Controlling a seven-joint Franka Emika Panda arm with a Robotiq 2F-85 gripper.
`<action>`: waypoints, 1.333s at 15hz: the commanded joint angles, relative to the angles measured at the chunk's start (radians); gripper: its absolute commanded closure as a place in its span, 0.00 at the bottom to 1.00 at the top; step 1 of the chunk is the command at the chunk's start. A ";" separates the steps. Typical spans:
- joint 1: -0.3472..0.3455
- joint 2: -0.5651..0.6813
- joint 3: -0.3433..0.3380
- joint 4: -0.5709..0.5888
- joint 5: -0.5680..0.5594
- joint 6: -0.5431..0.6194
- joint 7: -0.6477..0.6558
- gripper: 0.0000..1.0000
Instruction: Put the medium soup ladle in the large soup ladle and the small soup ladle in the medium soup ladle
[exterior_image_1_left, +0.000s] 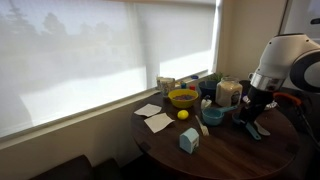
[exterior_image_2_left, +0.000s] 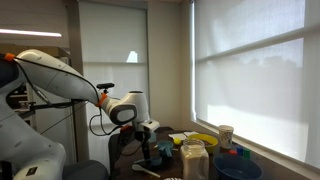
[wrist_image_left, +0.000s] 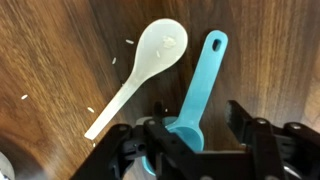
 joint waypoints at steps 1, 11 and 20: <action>-0.015 0.015 0.023 0.002 0.020 0.025 0.017 0.48; -0.002 0.033 0.018 0.002 0.052 0.018 0.009 0.80; 0.044 -0.037 0.027 0.008 0.124 -0.025 0.006 0.98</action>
